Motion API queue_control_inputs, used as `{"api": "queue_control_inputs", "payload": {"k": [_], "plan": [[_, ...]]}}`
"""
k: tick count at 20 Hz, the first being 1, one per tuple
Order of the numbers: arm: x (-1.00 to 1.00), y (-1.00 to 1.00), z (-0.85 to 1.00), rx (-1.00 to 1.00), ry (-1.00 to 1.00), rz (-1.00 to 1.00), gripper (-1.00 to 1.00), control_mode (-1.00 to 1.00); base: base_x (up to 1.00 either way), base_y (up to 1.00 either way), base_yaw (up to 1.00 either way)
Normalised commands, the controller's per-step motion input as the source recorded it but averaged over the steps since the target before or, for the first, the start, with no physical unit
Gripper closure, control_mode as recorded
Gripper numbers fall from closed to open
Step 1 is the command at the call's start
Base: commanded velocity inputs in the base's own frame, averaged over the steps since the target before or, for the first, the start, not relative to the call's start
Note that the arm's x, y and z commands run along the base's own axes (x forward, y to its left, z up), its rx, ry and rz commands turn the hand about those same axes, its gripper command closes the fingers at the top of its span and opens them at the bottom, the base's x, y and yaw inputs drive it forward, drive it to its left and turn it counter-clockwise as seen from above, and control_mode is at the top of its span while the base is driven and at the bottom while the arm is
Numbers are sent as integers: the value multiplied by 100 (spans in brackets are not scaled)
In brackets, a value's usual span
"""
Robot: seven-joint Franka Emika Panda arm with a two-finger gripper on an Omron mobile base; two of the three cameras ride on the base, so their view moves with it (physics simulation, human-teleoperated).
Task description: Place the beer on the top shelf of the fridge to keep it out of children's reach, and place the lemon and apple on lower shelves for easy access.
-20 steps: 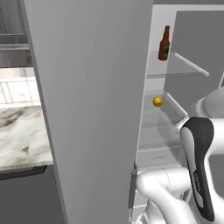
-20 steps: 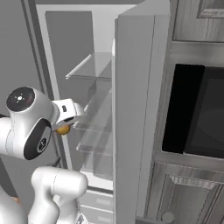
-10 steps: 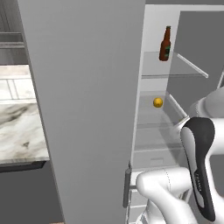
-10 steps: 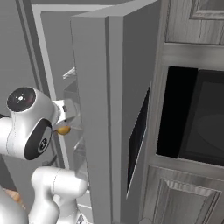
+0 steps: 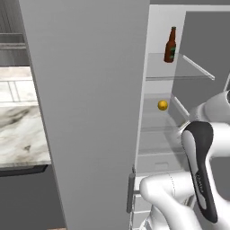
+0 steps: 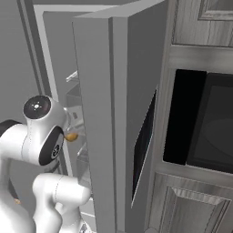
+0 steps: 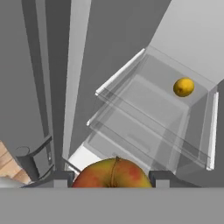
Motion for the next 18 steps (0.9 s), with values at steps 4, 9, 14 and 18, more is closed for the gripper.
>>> {"api": "queue_control_inputs", "payload": {"k": [4, 9, 14, 18], "plan": [[27, 0, -30, 0, -12, 0, 100, -100, 0, 0, 0], [27, 0, -30, -2, -15, -2, 100, -100, 0, 0, 0], [38, 0, -38, -2, -8, -2, 100, -100, 0, 0, 0], [46, -22, -43, -4, 0, -3, 100, -100, 0, 0, 0]]}}
